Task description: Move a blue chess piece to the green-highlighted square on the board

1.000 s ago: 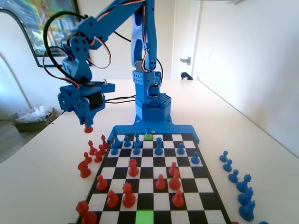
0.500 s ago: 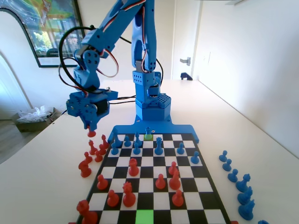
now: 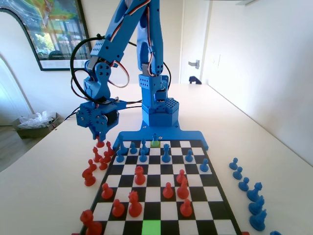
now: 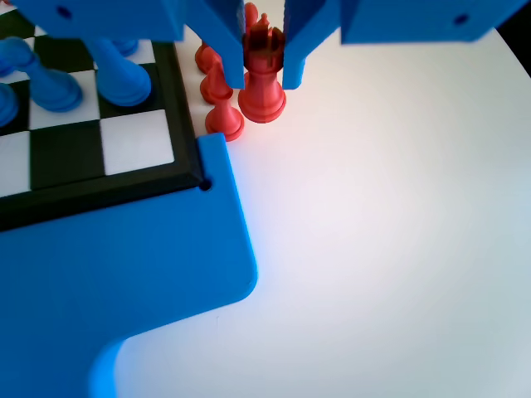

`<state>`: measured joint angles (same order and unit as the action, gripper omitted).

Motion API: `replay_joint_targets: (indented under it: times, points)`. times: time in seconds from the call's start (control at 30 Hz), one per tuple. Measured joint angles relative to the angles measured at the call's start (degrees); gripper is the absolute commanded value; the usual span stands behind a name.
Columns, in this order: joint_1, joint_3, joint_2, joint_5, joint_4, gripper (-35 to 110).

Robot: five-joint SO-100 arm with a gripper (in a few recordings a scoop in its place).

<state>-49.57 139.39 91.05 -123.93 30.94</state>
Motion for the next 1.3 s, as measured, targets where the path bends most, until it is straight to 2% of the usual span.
replay_joint_targets:
  times: [0.2,1.3]
  points:
    - [0.00,0.00,-0.62,0.79,2.64,1]
    - [-2.90,-6.06,-10.63,-0.70,0.18,2]
